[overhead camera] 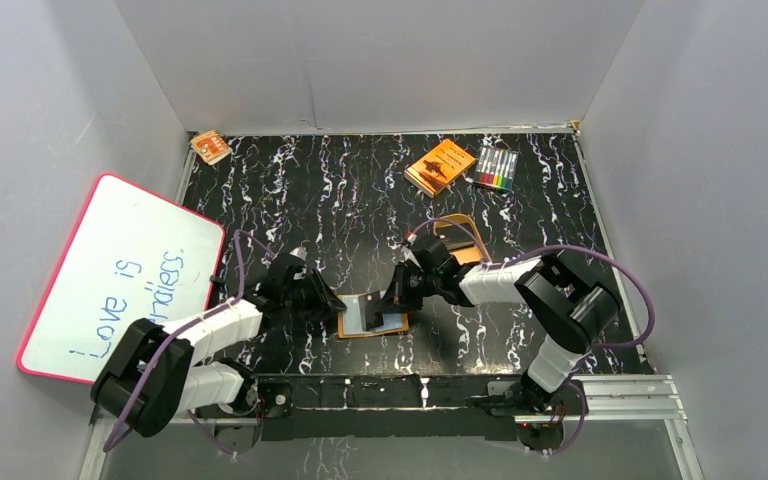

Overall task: Put the credit cards into the card holder
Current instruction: Insert the credit card into the card holder.

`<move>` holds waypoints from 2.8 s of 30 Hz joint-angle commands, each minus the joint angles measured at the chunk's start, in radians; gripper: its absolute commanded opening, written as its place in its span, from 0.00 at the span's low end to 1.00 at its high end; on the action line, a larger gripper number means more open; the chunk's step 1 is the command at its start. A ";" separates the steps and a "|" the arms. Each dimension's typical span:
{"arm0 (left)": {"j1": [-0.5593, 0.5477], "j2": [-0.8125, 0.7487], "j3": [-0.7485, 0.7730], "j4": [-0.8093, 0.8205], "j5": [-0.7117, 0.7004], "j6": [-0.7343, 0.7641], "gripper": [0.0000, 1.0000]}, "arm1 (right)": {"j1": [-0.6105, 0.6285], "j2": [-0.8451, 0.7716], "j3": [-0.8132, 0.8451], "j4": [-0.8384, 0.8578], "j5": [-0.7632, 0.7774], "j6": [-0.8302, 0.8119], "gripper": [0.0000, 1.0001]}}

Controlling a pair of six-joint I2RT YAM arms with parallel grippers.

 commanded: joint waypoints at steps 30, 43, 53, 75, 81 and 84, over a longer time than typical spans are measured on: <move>-0.003 -0.022 -0.063 0.000 0.039 -0.032 0.24 | 0.062 0.016 0.062 -0.064 0.097 0.014 0.41; -0.003 -0.018 -0.057 0.019 0.053 -0.032 0.24 | 0.107 0.077 0.166 -0.154 0.104 -0.044 0.46; -0.002 -0.030 -0.058 0.031 0.063 -0.036 0.24 | 0.150 0.114 0.273 -0.300 0.179 -0.100 0.49; -0.002 -0.083 -0.032 -0.055 0.001 -0.006 0.24 | 0.151 -0.033 0.352 -0.536 0.408 -0.186 0.62; -0.002 -0.073 -0.027 -0.042 0.011 -0.005 0.24 | 0.151 -0.043 0.358 -0.561 0.467 -0.203 0.62; -0.003 -0.070 -0.025 -0.039 0.011 -0.004 0.24 | 0.150 -0.049 0.353 -0.569 0.493 -0.213 0.62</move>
